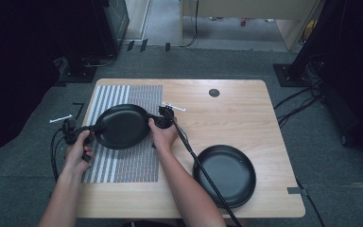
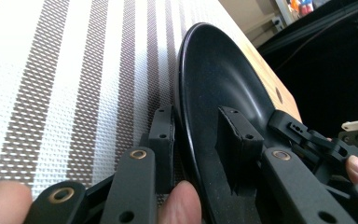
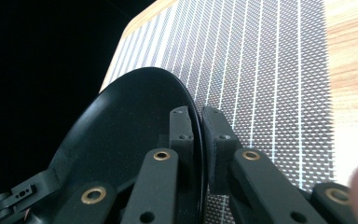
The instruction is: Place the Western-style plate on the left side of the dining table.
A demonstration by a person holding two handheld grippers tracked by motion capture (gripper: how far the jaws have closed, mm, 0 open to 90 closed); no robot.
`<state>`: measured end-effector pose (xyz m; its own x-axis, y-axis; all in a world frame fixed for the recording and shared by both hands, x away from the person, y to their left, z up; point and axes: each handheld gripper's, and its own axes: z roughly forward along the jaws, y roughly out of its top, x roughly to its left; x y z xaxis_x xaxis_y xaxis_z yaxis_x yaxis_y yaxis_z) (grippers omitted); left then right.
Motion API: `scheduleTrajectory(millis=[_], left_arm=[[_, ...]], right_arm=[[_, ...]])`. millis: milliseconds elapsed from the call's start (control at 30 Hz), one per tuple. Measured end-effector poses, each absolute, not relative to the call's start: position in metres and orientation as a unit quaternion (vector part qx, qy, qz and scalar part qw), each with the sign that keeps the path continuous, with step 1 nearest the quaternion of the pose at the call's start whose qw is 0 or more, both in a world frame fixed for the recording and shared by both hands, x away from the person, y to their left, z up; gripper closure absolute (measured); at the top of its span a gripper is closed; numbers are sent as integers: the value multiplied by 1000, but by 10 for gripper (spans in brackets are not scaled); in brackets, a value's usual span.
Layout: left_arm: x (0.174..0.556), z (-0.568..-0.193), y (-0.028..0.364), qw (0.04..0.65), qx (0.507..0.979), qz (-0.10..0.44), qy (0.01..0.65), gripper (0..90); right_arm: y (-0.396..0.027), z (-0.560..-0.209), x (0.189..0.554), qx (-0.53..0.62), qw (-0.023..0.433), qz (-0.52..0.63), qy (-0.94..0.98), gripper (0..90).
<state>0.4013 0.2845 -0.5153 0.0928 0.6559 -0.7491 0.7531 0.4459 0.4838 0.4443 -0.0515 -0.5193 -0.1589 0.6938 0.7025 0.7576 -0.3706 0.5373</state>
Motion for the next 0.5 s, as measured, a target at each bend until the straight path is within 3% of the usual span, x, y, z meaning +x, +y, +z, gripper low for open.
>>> scheduleTrajectory(millis=[500], left_arm=[[404,-521,281,503,532,-7,681,657]], right_arm=[[-45,-526,455,-646,21,-505,-572,835]])
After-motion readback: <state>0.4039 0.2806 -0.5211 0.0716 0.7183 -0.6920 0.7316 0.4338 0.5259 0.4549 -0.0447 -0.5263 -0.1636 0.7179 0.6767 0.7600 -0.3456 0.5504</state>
